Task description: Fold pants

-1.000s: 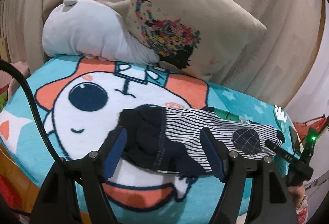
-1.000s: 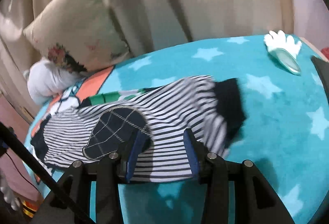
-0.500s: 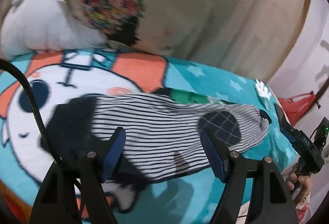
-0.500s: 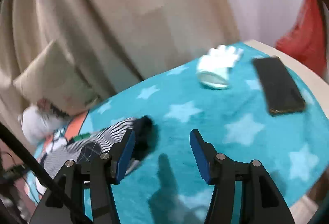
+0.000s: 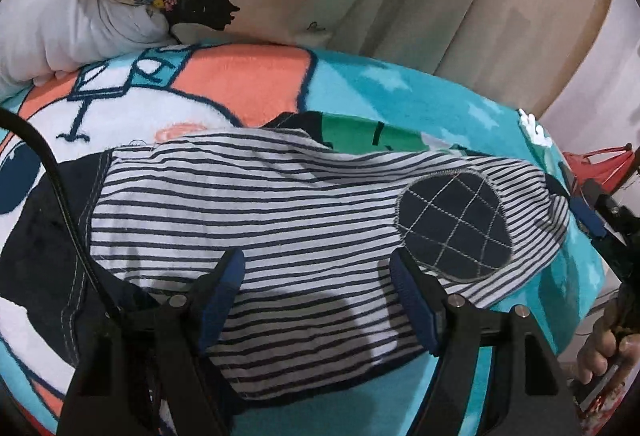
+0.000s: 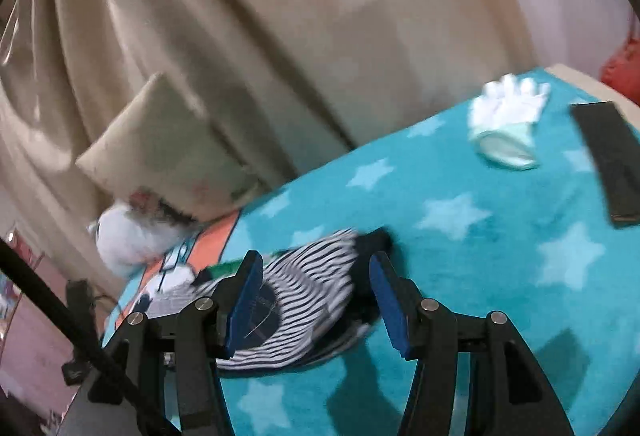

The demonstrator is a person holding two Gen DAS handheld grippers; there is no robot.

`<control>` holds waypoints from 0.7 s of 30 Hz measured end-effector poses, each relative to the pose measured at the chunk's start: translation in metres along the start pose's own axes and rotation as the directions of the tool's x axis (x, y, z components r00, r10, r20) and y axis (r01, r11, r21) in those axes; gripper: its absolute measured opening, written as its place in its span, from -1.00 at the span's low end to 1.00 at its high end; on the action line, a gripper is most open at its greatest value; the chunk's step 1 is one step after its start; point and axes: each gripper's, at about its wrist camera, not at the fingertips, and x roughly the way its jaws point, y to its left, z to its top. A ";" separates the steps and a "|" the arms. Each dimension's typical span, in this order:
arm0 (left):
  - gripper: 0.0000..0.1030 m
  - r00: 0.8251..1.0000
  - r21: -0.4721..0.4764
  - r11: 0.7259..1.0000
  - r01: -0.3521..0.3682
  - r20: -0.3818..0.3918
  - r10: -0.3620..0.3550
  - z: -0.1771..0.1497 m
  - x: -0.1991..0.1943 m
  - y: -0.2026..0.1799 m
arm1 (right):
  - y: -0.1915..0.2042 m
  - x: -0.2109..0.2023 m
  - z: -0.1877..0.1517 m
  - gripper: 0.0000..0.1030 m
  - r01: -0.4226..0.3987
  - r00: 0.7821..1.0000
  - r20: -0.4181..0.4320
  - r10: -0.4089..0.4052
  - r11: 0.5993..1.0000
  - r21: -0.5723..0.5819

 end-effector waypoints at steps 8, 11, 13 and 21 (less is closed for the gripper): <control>0.43 0.994 -0.014 0.995 0.096 -0.060 -0.096 0.012 -0.018 -0.001 | -0.031 0.002 -0.010 0.18 0.216 0.976 -0.025 -0.215 0.974 0.063; 0.43 0.989 -0.012 0.990 0.137 -0.053 -0.138 0.031 -0.023 -0.011 | -0.039 -0.012 -0.013 0.22 0.150 0.989 -0.012 -0.150 0.982 0.115; 0.43 0.979 -0.011 0.983 0.185 -0.086 -0.185 0.050 -0.016 -0.026 | -0.042 -0.011 -0.016 0.24 0.099 0.995 -0.035 -0.095 0.984 0.146; 0.44 0.925 0.056 0.939 0.339 -0.204 -0.322 0.099 0.038 -0.104 | -0.037 -0.004 -0.016 0.33 0.066 0.998 -0.020 -0.064 0.986 0.153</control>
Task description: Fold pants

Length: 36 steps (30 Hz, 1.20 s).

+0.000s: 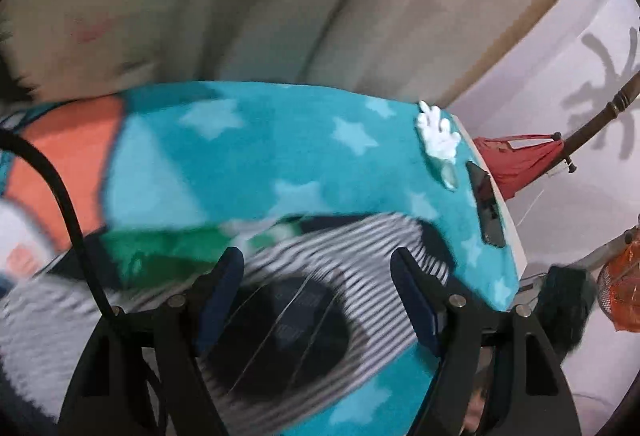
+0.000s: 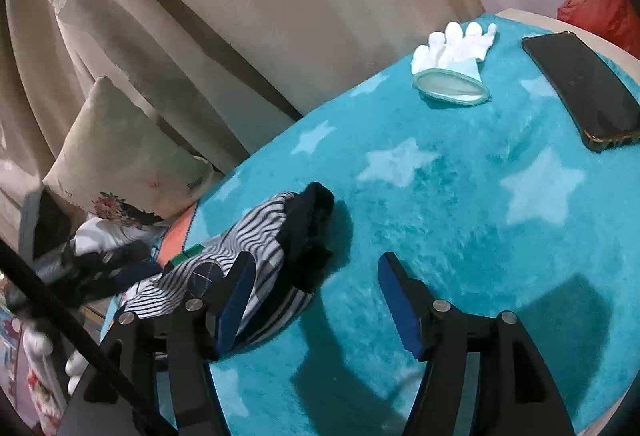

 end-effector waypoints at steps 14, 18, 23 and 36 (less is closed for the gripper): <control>0.21 0.985 0.120 0.991 0.060 -0.169 -0.040 0.025 0.090 -0.037 | 0.030 0.043 -0.006 -0.28 0.007 0.997 -0.076 -0.015 0.995 -0.100; -0.33 0.979 0.099 0.989 0.113 -0.180 -0.094 0.019 0.079 -0.032 | 0.036 0.033 -0.001 -0.62 -0.054 0.998 -0.031 0.050 0.991 -0.121; -0.33 0.995 0.018 0.996 0.085 -0.046 -0.084 0.012 0.029 -0.009 | 0.084 0.032 0.000 -0.64 -0.049 0.999 -0.012 0.048 0.960 -0.277; 0.22 0.950 -0.193 0.976 -0.097 0.276 0.149 -0.090 -0.136 0.107 | 0.202 0.093 -0.071 -0.20 -0.210 0.960 -0.276 0.039 0.752 -0.625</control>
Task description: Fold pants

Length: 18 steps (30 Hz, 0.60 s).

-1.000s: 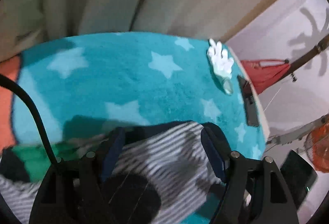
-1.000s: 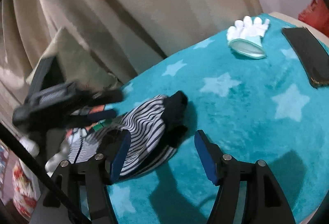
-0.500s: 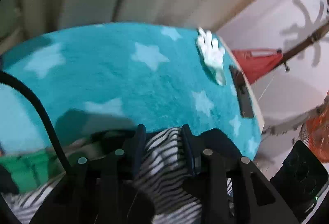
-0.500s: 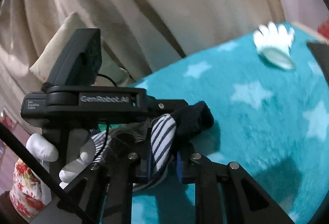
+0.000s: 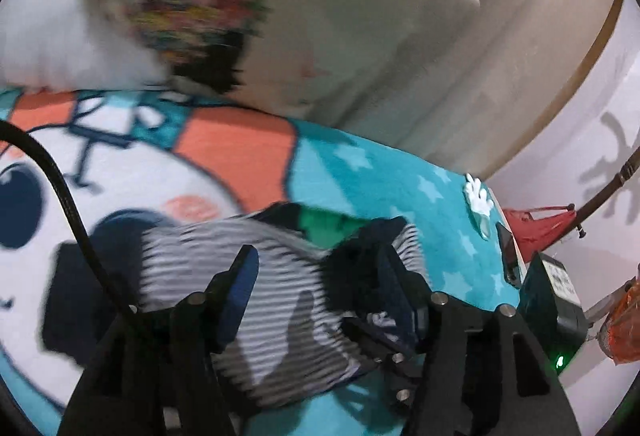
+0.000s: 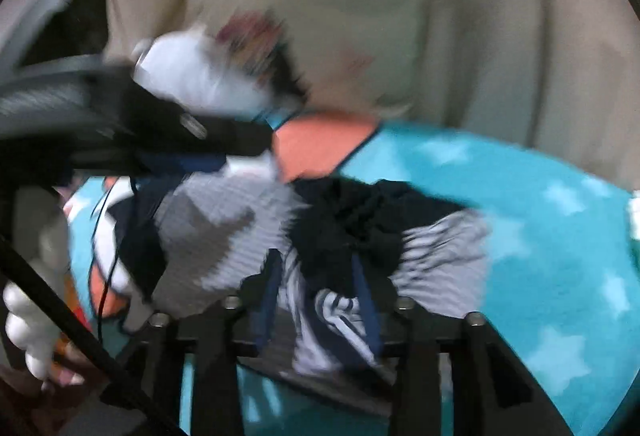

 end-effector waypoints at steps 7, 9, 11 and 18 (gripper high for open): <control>0.34 0.994 -0.086 0.995 -0.043 0.098 0.051 -0.010 -0.038 0.053 | -0.017 -0.064 0.011 0.01 -0.021 0.992 0.124 0.010 0.995 0.093; 0.34 0.992 -0.135 0.990 -0.051 0.110 0.066 -0.010 -0.043 0.071 | -0.028 -0.068 0.019 -0.21 0.067 0.989 0.124 -0.086 0.986 0.150; 0.34 0.989 -0.174 0.983 -0.064 0.119 0.085 -0.011 -0.046 0.085 | -0.034 -0.058 0.027 -0.50 0.114 0.987 0.094 -0.133 0.975 0.189; 0.35 0.982 -0.279 0.957 -0.078 0.146 0.122 -0.018 -0.067 0.123 | -0.035 0.029 0.034 -0.48 0.121 0.992 -0.072 -0.107 0.966 0.230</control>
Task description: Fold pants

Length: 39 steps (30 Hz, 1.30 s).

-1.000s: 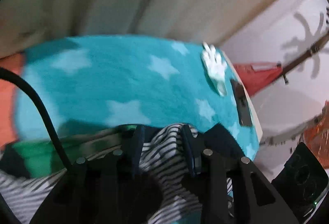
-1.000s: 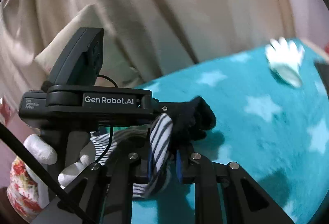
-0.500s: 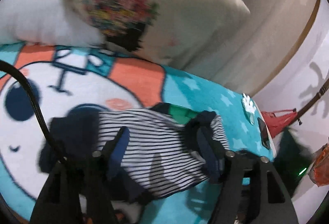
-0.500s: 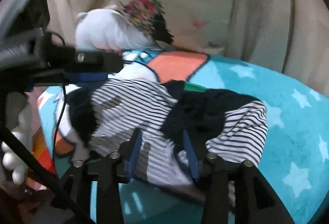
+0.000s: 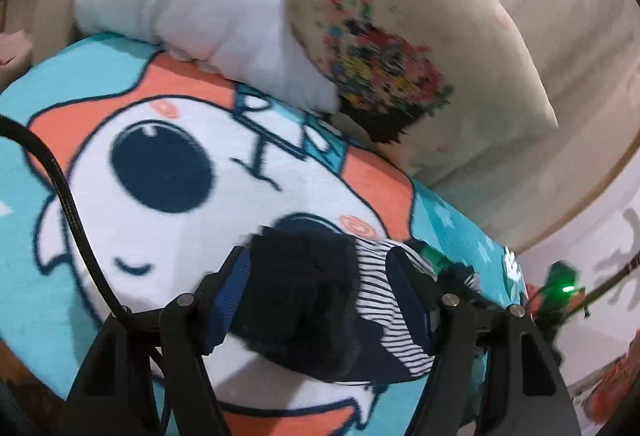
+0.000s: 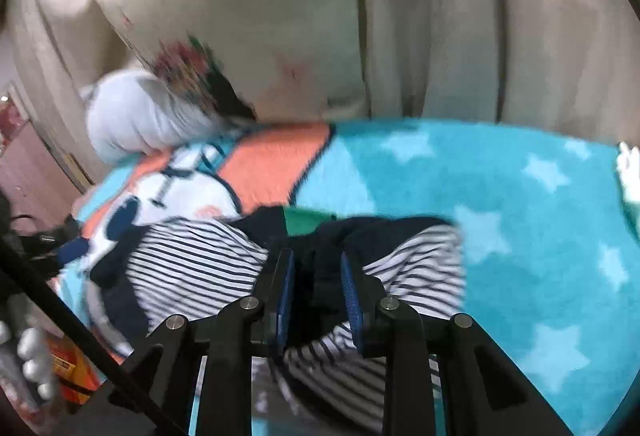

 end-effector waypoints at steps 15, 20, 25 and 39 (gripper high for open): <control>0.50 0.973 -0.181 0.974 0.134 -0.163 -0.164 0.008 0.053 0.047 | 0.163 -0.004 -0.044 0.33 -0.180 0.980 0.003 0.197 0.899 -0.399; 0.52 0.939 -0.217 0.949 0.231 -0.207 -0.276 0.015 0.067 0.053 | 0.203 0.023 -0.059 0.33 -0.164 0.985 -0.035 0.168 0.858 -0.486; 0.45 0.931 -0.200 0.947 0.250 -0.218 -0.292 0.016 0.073 0.050 | 0.217 0.040 -0.064 0.33 -0.078 0.996 0.004 0.092 0.861 -0.503; -0.22 0.956 -0.023 0.975 0.221 -0.192 -0.221 0.014 0.047 -0.022 | 0.175 -0.012 -0.045 -0.74 -0.218 0.954 0.130 0.269 0.924 -0.314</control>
